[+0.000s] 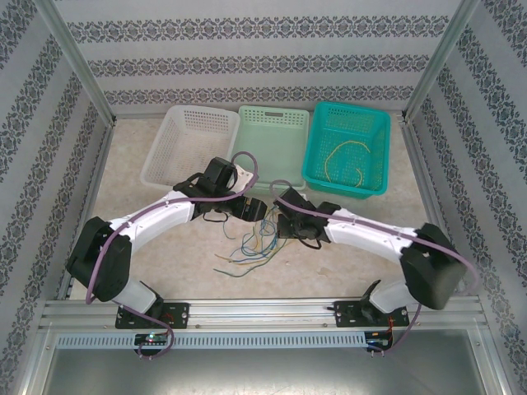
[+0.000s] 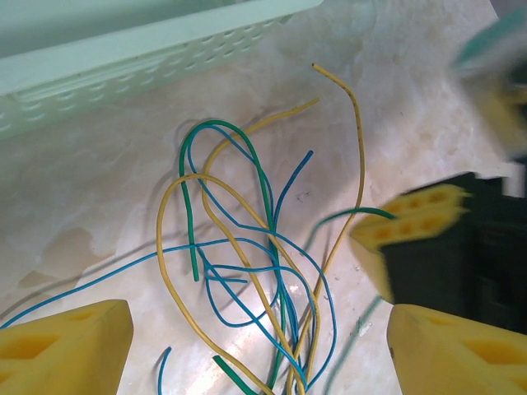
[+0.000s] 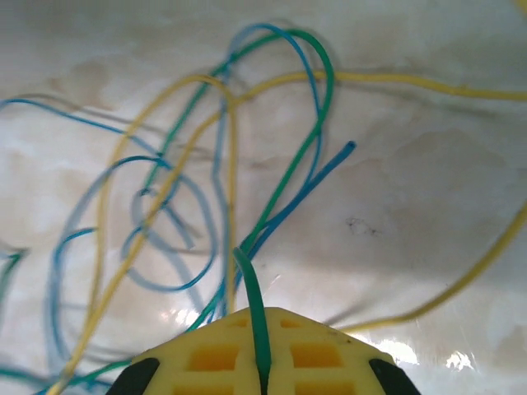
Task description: Untangle the cables
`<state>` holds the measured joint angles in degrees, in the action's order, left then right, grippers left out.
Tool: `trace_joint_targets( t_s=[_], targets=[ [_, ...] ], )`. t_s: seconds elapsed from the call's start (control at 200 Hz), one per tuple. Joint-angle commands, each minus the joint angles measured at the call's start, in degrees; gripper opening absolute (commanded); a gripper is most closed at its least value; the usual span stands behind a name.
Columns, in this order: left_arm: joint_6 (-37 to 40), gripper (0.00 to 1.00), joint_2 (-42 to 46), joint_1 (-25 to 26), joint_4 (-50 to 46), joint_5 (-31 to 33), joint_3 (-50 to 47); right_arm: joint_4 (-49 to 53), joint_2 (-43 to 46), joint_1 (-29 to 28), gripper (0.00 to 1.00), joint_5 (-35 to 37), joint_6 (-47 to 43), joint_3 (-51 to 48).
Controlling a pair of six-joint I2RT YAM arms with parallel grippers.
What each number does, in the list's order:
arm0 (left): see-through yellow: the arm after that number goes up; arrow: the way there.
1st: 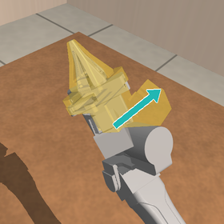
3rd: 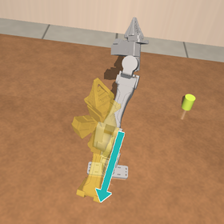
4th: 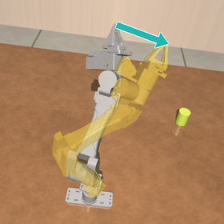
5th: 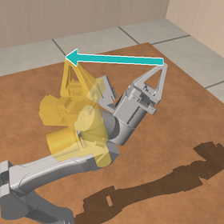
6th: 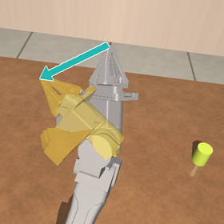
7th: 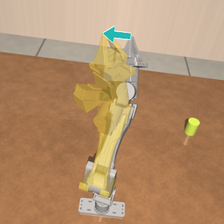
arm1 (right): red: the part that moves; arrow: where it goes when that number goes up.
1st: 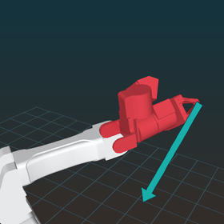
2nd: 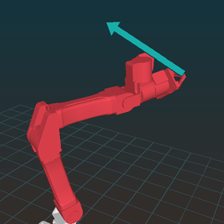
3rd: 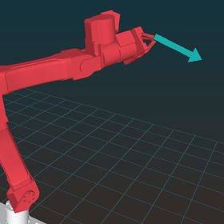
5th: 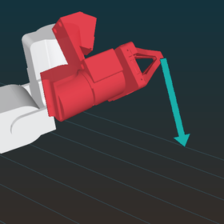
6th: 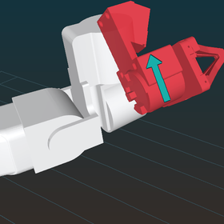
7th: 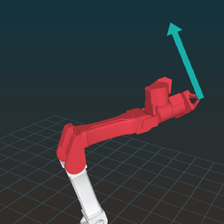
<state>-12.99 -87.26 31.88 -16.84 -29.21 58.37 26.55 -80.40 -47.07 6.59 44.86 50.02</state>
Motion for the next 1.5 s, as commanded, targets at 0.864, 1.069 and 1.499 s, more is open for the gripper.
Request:
trace_joint_targets(
  t_s=[0.864,1.069,1.499],
  targets=[
    [0.3,0.94,12.37,0.4,6.46,1.95,0.77,2.33,17.77,5.23,0.0,-7.6,-19.16,14.63],
    [3.11,0.94,13.1,0.4,8.61,-2.81,1.69,0.53,14.8,7.08,0.0,-13.13,-18.78,15.65],
    [9.91,0.76,11.87,0.39,12.14,-11.58,1.2,-3.17,7.79,8.24,0.0,-25.85,-13.59,17.51]
  ],
)
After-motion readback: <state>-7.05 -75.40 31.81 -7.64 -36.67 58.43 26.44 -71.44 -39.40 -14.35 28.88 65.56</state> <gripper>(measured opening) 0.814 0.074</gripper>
